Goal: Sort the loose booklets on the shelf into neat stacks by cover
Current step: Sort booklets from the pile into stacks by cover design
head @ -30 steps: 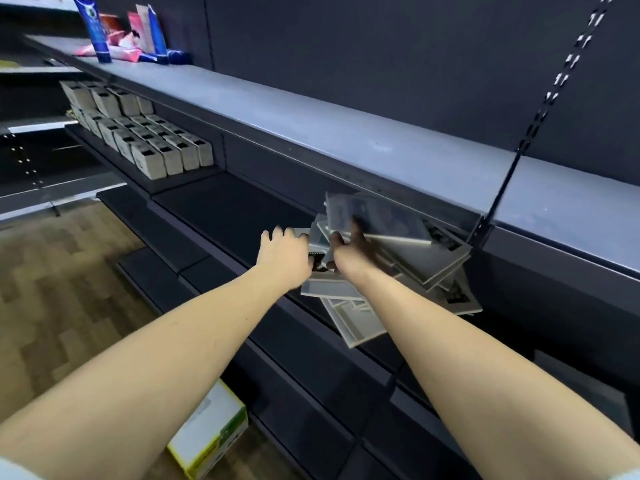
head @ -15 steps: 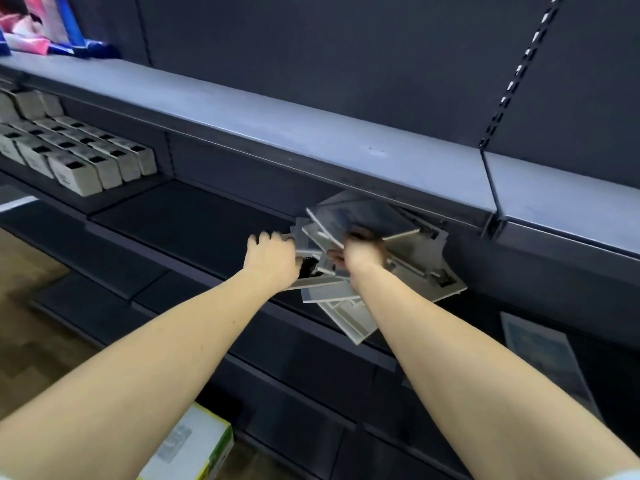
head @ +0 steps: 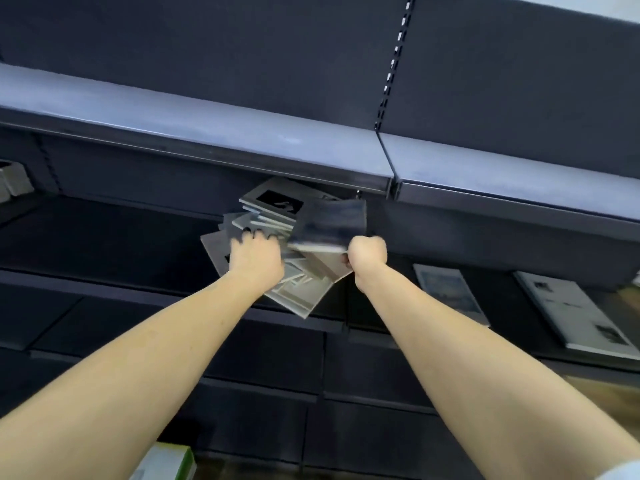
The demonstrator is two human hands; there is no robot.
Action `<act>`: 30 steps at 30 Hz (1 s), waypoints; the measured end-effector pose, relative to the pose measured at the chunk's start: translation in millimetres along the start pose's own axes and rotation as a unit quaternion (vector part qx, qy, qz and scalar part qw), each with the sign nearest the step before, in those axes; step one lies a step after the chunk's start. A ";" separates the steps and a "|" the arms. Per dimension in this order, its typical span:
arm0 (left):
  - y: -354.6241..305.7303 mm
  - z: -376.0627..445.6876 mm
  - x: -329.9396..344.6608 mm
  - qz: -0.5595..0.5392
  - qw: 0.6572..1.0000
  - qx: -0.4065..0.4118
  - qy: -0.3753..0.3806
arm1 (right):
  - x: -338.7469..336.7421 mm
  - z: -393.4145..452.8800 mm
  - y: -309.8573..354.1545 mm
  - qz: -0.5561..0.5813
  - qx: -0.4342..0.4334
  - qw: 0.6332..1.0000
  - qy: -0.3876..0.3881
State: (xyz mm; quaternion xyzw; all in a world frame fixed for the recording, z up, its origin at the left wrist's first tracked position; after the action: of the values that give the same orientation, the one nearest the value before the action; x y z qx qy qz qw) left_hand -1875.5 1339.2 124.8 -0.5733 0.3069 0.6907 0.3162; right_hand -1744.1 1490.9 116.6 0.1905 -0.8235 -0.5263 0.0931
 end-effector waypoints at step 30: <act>-309.7 60.5 9.5 -0.062 0.989 0.126 0.056 | -317.0 106.4 -4.1 0.053 -0.005 0.991 -0.119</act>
State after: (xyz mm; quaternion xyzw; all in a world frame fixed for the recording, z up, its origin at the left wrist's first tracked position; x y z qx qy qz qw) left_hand -1668.8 1577.1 105.8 -0.5843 0.3727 0.5927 0.4103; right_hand -1492.3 1708.3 82.3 0.0816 -0.8352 -0.5434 0.0232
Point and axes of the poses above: each hand's wrist, its own z-axis towards the middle knuckle, its own x-axis out of the palm, y = z × x, the point moved 7 cm from there along z, towards the middle knuckle, and after that the axes turned 8 degrees about x, right-handed, at the moved point
